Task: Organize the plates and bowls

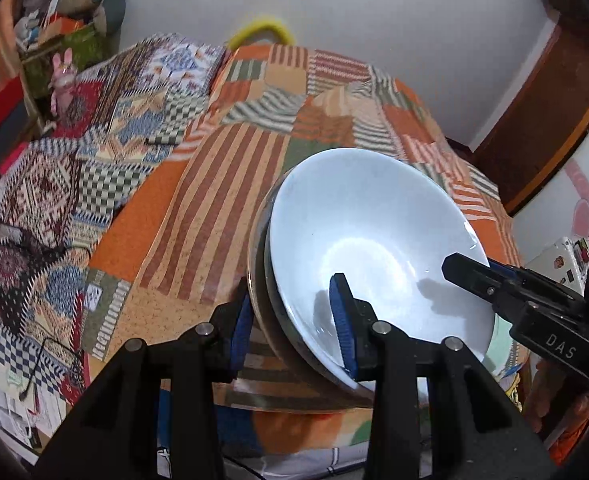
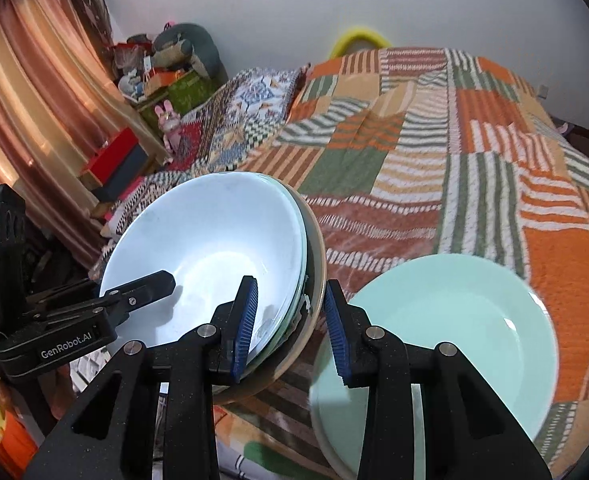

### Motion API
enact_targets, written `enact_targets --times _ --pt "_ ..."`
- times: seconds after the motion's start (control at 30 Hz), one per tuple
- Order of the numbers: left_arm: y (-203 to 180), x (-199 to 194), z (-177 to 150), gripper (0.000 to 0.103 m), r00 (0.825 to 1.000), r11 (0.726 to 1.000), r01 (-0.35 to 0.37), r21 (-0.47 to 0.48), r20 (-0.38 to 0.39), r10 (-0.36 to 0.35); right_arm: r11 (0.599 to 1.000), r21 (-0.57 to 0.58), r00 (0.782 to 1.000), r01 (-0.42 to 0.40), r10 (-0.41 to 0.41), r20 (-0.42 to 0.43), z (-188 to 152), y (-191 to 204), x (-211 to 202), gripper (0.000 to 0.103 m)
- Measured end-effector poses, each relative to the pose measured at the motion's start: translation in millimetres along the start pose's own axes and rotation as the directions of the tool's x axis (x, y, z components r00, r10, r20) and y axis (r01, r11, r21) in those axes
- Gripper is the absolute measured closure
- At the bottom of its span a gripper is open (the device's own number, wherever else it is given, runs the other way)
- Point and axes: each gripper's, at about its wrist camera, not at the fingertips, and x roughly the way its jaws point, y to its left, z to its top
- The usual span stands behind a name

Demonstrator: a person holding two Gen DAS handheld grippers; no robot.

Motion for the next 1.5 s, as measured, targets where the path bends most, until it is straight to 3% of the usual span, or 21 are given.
enact_targets --times 0.33,0.87,1.23,1.5 --pt "-53.7 -13.3 4.3 0.065 0.999 0.995 0.035 0.09 0.022 -0.037 0.999 0.042 0.996 0.033 -0.037 0.076 -7.3 -28.4 -43.7 0.072" --pt "-122.6 18.5 -10.3 0.066 0.995 0.978 0.069 0.196 -0.086 -0.053 0.986 0.151 0.992 0.077 -0.091 0.091 -38.3 -82.9 -78.4 0.072" --pt "-142.9 51.5 -16.6 0.066 0.985 0.965 0.103 0.239 -0.156 -0.067 0.97 0.214 0.989 0.115 -0.132 0.063 -53.9 -109.2 -82.0 0.072" --pt "-140.0 66.1 -15.8 0.065 0.979 0.968 0.124 0.217 -0.188 -0.083 0.963 0.244 0.99 0.118 -0.132 0.042 -57.2 -119.0 -74.3 0.072"
